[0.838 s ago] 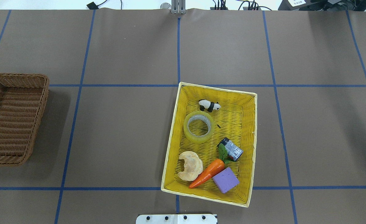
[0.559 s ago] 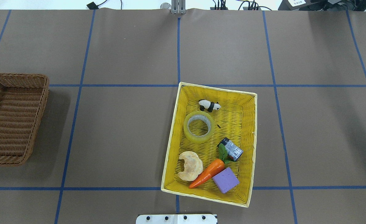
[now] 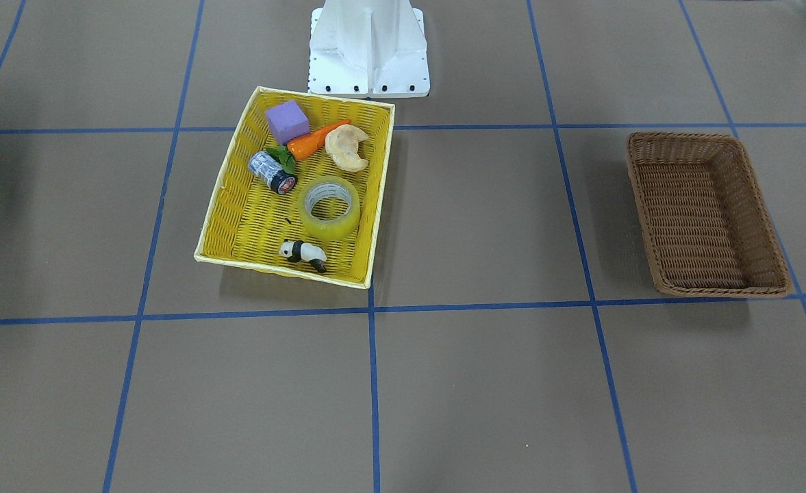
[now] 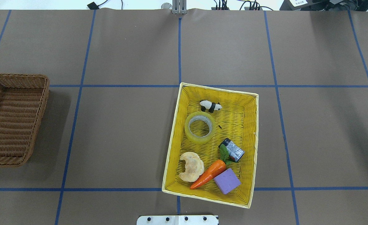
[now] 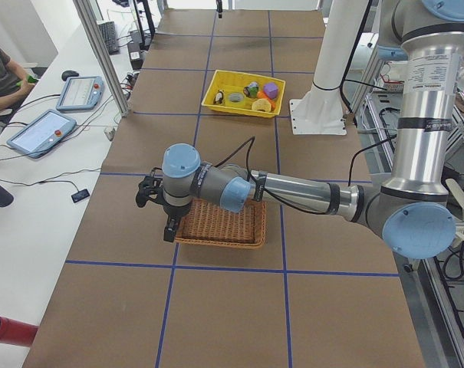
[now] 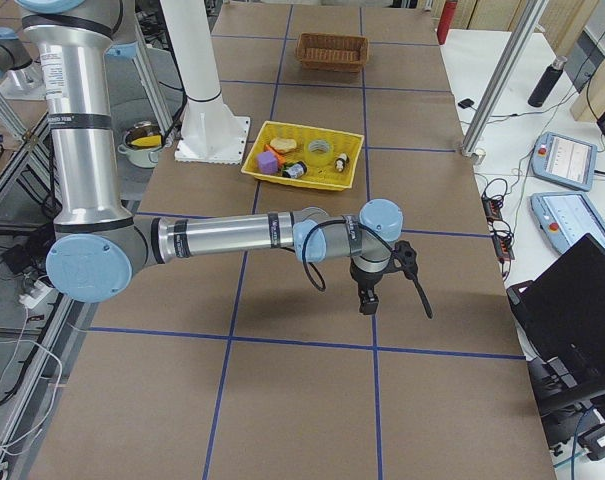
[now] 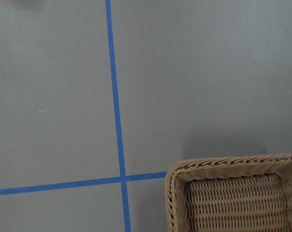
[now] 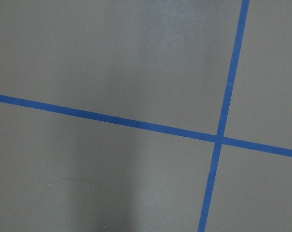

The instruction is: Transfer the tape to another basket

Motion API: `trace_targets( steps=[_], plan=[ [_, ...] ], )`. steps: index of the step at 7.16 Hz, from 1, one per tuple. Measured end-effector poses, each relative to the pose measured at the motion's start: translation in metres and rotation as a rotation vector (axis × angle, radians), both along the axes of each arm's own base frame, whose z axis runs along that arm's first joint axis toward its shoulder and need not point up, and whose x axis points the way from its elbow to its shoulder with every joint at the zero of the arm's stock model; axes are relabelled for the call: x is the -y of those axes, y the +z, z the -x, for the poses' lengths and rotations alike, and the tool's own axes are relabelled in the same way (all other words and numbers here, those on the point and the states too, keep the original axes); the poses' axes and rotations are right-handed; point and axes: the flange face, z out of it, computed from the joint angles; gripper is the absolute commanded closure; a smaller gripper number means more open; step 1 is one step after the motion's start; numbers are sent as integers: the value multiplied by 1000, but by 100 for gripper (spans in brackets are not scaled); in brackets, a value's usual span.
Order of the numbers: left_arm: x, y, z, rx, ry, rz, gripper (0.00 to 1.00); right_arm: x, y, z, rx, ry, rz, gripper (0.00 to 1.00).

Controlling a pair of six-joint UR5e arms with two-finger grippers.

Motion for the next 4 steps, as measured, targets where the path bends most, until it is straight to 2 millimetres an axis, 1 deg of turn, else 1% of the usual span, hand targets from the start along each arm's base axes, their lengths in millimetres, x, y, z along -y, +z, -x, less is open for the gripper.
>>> trace_targets(
  steps=[3,4],
  plan=[
    [-4,26,0,28,96,-31,0,0,0,0,2,1,-2,0],
    [-5,29,1,33,89,-16,0,0,0,1,4,2,-1,0]
  ],
)
